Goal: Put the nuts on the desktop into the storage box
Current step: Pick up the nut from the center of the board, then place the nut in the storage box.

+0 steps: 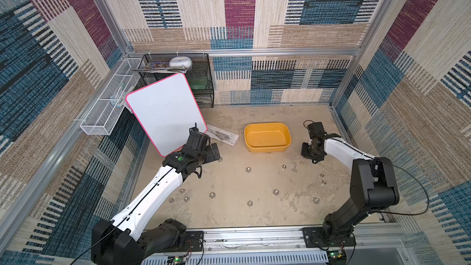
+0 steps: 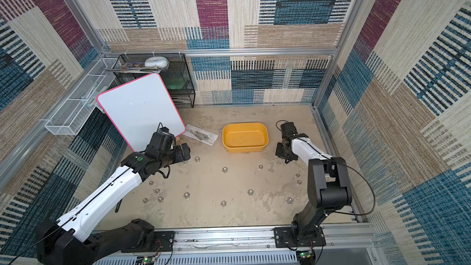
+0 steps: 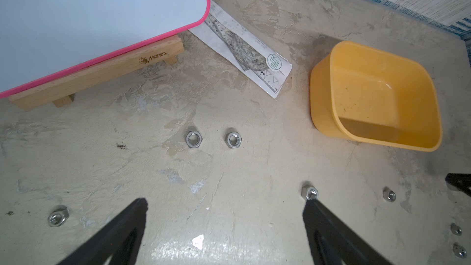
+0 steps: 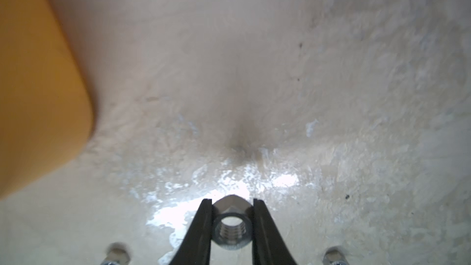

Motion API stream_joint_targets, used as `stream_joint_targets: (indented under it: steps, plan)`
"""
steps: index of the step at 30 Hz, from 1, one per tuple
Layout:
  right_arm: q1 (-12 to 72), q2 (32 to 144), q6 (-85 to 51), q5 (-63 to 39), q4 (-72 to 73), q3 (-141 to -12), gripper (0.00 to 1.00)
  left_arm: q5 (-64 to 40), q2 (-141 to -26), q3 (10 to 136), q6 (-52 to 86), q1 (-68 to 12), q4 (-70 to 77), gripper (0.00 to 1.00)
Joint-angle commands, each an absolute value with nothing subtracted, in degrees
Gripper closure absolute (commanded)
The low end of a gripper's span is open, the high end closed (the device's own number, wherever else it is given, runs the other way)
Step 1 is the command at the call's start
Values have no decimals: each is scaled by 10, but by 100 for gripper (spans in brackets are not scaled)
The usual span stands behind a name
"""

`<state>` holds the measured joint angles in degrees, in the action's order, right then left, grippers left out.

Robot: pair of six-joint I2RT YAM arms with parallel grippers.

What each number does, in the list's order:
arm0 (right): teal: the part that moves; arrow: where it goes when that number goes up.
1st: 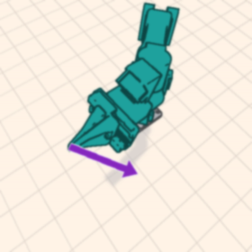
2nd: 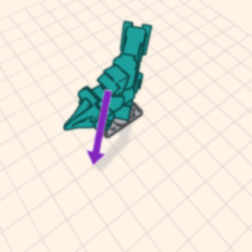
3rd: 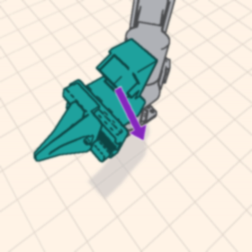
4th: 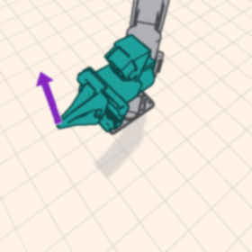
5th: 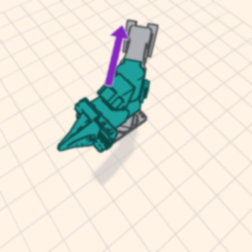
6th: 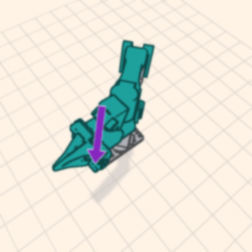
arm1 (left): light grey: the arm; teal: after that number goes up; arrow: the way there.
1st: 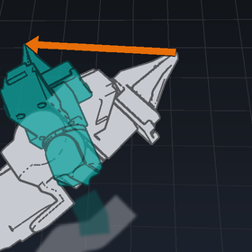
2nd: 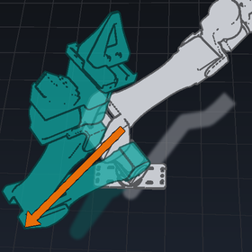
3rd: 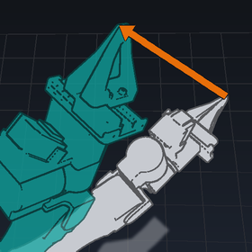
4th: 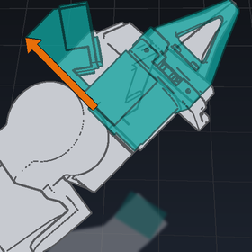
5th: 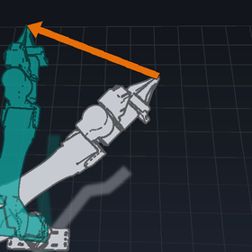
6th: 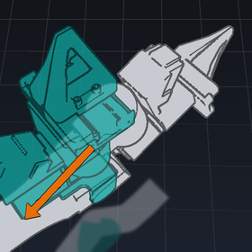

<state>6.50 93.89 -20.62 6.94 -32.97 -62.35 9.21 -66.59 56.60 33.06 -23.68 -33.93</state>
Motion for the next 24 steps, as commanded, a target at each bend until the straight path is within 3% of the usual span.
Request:
stream_joint_targets:
  steps: [1,13,24]
  plan:
    - [87,937,-194,85,-365,-673,83,84,-668,576,335,-236,-354,0]
    - [179,1114,-171,85,-418,-924,83,76,-617,563,343,-236,-368,0]
    - [186,1308,-168,82,-457,-1133,81,79,-557,528,340,-236,-383,0]
